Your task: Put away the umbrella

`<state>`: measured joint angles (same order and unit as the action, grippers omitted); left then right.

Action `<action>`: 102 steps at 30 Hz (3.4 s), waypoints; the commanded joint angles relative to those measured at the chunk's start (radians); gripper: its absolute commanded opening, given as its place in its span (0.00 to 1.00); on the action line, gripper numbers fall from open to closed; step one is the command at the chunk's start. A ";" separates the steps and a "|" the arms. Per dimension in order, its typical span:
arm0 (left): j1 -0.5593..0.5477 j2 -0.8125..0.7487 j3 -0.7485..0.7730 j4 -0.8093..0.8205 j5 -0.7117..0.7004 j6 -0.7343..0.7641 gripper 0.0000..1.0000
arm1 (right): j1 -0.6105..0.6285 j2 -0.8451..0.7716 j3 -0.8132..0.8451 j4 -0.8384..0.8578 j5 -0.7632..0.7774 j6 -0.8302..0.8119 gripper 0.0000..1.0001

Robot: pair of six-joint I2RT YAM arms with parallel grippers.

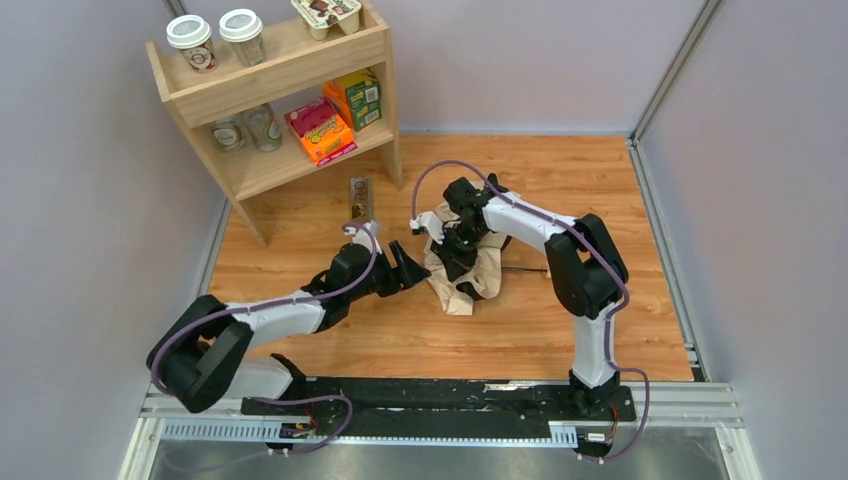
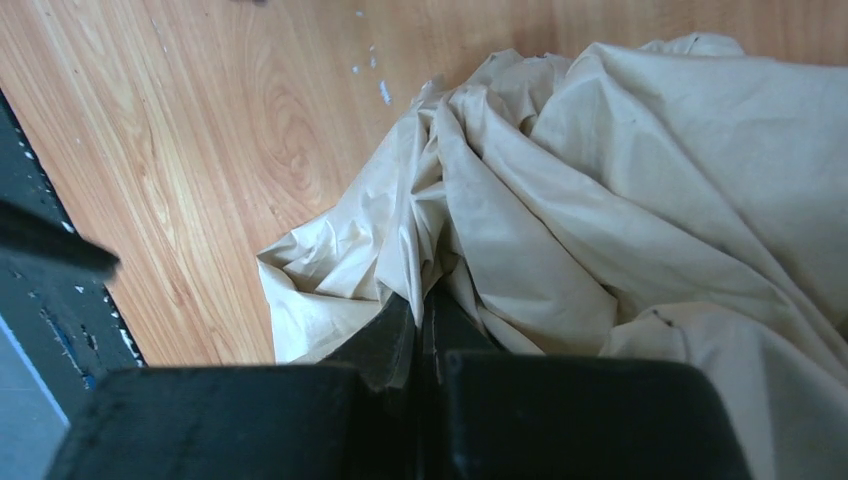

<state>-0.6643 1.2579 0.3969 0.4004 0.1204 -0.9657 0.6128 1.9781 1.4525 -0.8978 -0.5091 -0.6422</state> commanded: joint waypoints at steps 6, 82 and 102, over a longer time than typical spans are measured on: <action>0.035 0.254 0.111 0.245 0.033 -0.369 0.83 | -0.077 0.103 0.132 -0.110 -0.170 -0.053 0.00; 0.055 0.342 0.215 -0.433 0.103 -0.622 0.00 | 0.601 -0.449 -0.601 0.689 0.739 0.210 1.00; 0.057 0.299 0.198 -0.437 0.119 -0.605 0.00 | 0.309 -0.134 -0.373 0.395 0.544 0.282 0.54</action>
<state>-0.6006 1.5612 0.5980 0.1295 0.2157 -1.6291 1.0000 1.7752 1.0569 -0.3168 0.2104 -0.3737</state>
